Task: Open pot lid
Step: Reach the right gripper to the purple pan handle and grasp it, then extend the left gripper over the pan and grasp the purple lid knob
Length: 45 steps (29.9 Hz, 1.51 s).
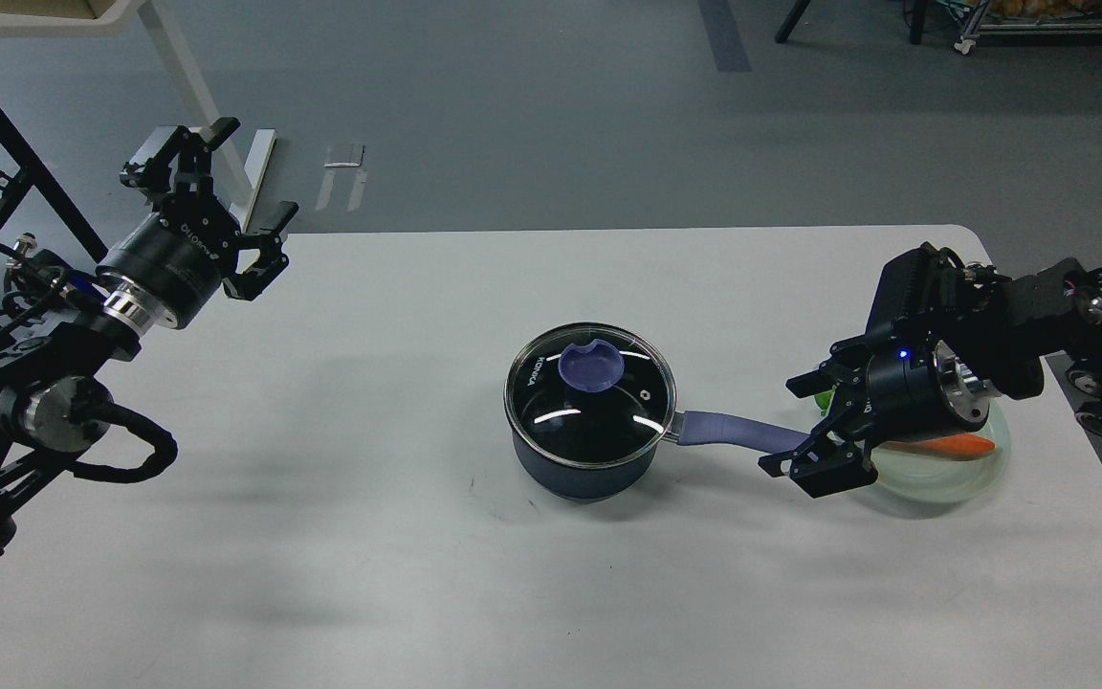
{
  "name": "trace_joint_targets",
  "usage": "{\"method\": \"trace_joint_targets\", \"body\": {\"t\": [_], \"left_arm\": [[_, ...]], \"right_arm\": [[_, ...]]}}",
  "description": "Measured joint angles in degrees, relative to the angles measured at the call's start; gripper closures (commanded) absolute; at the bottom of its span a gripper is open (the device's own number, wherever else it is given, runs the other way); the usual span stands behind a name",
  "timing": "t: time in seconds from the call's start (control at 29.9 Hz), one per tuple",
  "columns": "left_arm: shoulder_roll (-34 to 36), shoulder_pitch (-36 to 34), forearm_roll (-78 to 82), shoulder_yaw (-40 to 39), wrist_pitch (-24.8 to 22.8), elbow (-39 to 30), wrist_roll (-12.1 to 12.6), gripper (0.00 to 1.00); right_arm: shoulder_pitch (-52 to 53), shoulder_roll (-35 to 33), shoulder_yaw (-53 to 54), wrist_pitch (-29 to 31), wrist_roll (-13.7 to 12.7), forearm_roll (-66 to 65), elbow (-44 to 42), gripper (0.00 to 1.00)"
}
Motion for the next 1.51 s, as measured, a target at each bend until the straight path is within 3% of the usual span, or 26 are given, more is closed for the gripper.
{"method": "trace_joint_targets", "body": {"t": [0.3, 0.4, 0.7, 0.8, 1.1, 1.51], "left_arm": [[1.1, -0.1, 0.7, 0.1, 0.0, 0.0, 0.0, 0.01], [2.3, -0.9, 3.7, 1.2, -0.6, 0.0, -1.2, 0.01], [2.1, -5.7, 25.4, 1.8, -3.9, -0.6, -2.3, 0.01], [1.8, -7.4, 31.6, 1.8, -3.9, -1.5, -2.3, 0.00], [-0.6, -9.9, 53.0, 1.9, -3.3, -5.9, -2.3, 0.00], [-3.7, -13.3, 81.1, 2.6, -0.2, -8.8, -2.3, 0.00]], "right_arm": [[-0.3, 2.2, -3.1, -1.7, 0.0, -1.6, -2.6, 0.20], [-0.4, 2.9, -3.3, -1.9, 0.0, -1.8, -3.6, 0.24], [-0.8, 6.2, -4.9, -3.8, 0.0, -2.2, -7.8, 0.31], [-0.8, 6.5, -5.0, -3.9, 0.0, -2.2, -7.9, 0.37], [-1.0, 6.4, -5.9, -4.0, 0.0, -1.6, -7.8, 0.54], [-1.0, 6.2, -6.0, -5.1, 0.0, -1.6, -7.6, 0.62]]}}
